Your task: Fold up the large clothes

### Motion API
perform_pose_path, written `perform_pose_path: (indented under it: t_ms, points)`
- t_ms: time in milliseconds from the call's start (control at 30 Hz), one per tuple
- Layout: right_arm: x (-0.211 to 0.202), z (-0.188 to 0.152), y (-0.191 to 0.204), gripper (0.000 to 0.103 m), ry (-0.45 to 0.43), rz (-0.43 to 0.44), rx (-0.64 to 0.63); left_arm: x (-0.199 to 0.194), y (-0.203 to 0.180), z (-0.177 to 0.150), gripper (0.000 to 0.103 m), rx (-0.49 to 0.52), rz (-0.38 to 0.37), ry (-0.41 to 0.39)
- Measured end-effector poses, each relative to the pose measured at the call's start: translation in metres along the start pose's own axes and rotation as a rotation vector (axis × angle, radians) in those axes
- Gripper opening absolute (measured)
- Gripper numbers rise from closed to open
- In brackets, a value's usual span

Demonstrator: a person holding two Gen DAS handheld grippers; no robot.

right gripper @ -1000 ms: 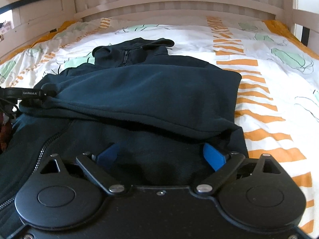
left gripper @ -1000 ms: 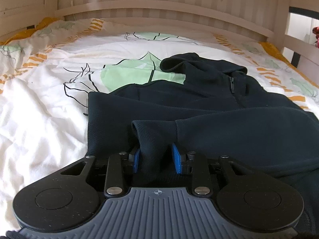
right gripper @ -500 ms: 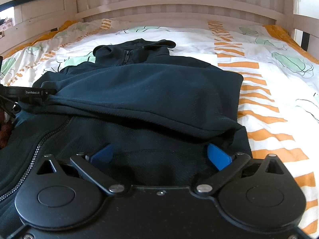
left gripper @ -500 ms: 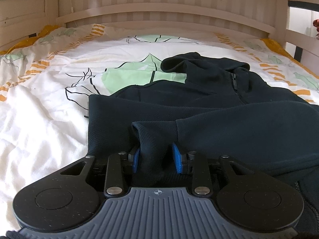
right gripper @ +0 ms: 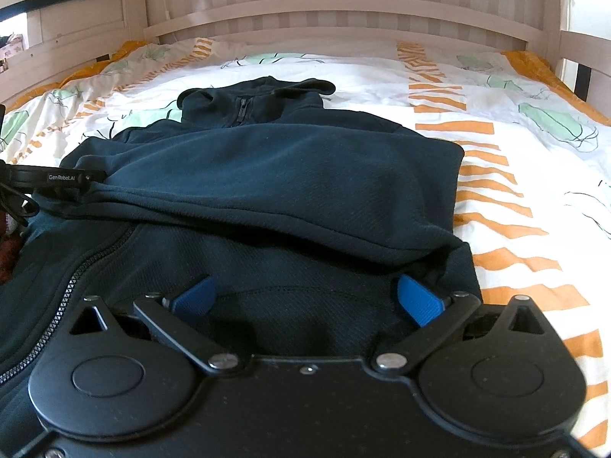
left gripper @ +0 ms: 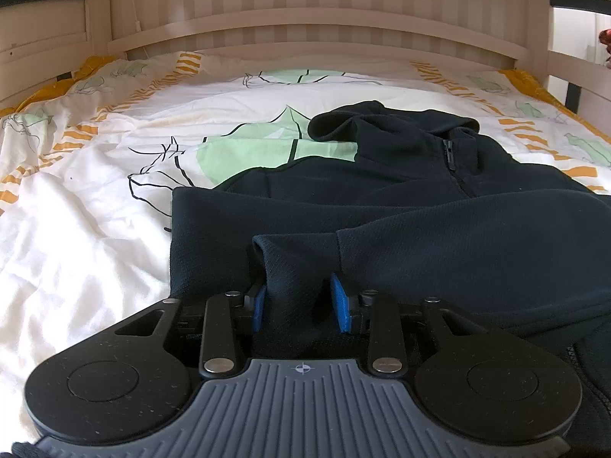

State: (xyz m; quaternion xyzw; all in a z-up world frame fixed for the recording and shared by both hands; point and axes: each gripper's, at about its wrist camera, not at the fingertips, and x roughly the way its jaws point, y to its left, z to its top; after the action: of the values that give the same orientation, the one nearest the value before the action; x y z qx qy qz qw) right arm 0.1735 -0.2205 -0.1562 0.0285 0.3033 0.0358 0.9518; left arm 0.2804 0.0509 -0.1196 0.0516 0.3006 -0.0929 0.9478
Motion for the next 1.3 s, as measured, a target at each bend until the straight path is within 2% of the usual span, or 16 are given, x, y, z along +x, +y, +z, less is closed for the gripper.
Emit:
perform_pose_path:
  t_ms: [333, 467, 567, 733, 867, 1000, 1133, 1300]
  points:
    - [-0.011, -0.001, 0.001, 0.102, -0.055, -0.033, -0.005, 0.0, 0.0, 0.0, 0.034, -0.001, -0.001, 0.001]
    - [-0.029, -0.005, -0.004, 0.102, -0.168, -0.043, 0.035, -0.001, 0.001, 0.0, 0.034, -0.005, -0.004, 0.001]
    - [-0.044, -0.007, -0.007, 0.102, -0.257, -0.106, 0.065, -0.002, 0.001, 0.0, 0.034, -0.01, -0.008, -0.002]
    - [-0.054, 0.003, -0.009, 0.102, -0.314, -0.187, 0.092, -0.002, 0.001, 0.001, 0.034, -0.013, -0.009, 0.001]
    - [-0.05, 0.032, -0.013, 0.102, -0.308, -0.229, 0.121, -0.002, 0.001, 0.003, 0.034, -0.014, -0.01, 0.009]
    - [-0.037, 0.068, -0.02, 0.102, -0.294, -0.22, 0.12, -0.002, 0.001, 0.005, 0.035, -0.01, -0.01, 0.022]
    - [-0.007, 0.104, -0.021, 0.102, -0.227, -0.218, 0.139, -0.004, 0.004, 0.015, 0.035, -0.02, -0.028, 0.06]
    - [0.037, 0.132, -0.018, 0.102, -0.136, -0.093, 0.131, -0.012, 0.015, 0.044, 0.04, -0.104, -0.082, 0.077]
